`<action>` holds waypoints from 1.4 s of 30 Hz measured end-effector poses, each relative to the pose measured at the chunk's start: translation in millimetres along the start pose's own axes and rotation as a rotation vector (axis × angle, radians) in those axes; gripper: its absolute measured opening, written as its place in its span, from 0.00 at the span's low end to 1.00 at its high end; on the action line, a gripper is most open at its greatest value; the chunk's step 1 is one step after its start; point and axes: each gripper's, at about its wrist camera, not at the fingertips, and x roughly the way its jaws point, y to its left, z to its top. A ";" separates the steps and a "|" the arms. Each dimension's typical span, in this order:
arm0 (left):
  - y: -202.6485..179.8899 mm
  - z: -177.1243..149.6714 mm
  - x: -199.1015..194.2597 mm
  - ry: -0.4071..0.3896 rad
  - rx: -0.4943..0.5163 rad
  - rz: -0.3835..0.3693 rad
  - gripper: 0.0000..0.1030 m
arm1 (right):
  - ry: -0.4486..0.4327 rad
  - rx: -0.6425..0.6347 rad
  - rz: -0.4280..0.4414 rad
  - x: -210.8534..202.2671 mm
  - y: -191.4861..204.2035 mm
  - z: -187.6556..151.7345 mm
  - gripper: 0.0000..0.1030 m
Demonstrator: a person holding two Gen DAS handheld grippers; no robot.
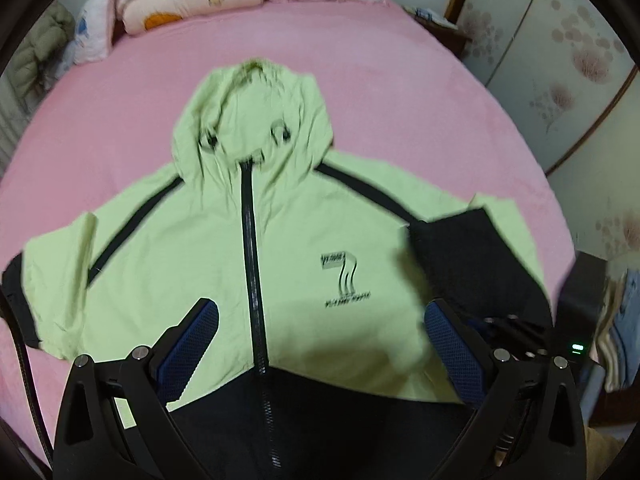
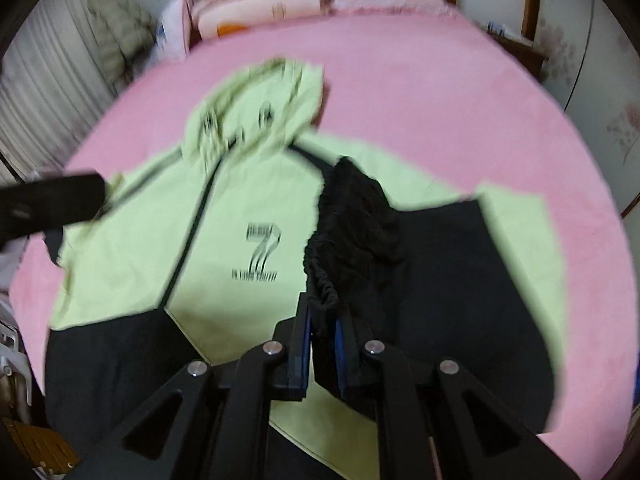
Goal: Fold large clothes
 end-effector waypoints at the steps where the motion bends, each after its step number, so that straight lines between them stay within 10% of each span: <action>1: 4.2 -2.7 10.8 0.025 0.001 -0.021 0.99 | 0.021 0.009 -0.004 7.5 3.9 -2.3 0.14; 8: -0.9 -10.4 60.6 0.134 -0.010 -0.195 0.99 | 0.055 0.064 0.015 2.3 -2.5 -32.6 0.43; 20: -31.2 -18.4 135.6 0.255 -0.072 -0.442 0.60 | 0.000 0.172 0.008 -44.9 -31.1 -56.1 0.44; 32: -67.6 -19.5 168.2 0.276 -0.126 -0.405 0.60 | -0.005 0.185 0.013 -42.6 -47.6 -68.1 0.44; 34: -78.2 -15.8 167.1 0.285 -0.121 -0.366 0.45 | 0.008 0.196 0.002 -41.8 -53.8 -70.8 0.44; 35: -82.5 -13.8 166.9 0.293 -0.117 -0.359 0.22 | 0.017 0.205 -0.002 -41.5 -58.1 -72.7 0.44; 42: -106.3 19.9 110.3 0.151 -0.103 -0.375 0.20 | 0.057 0.301 -0.069 -41.7 -95.6 -87.4 0.44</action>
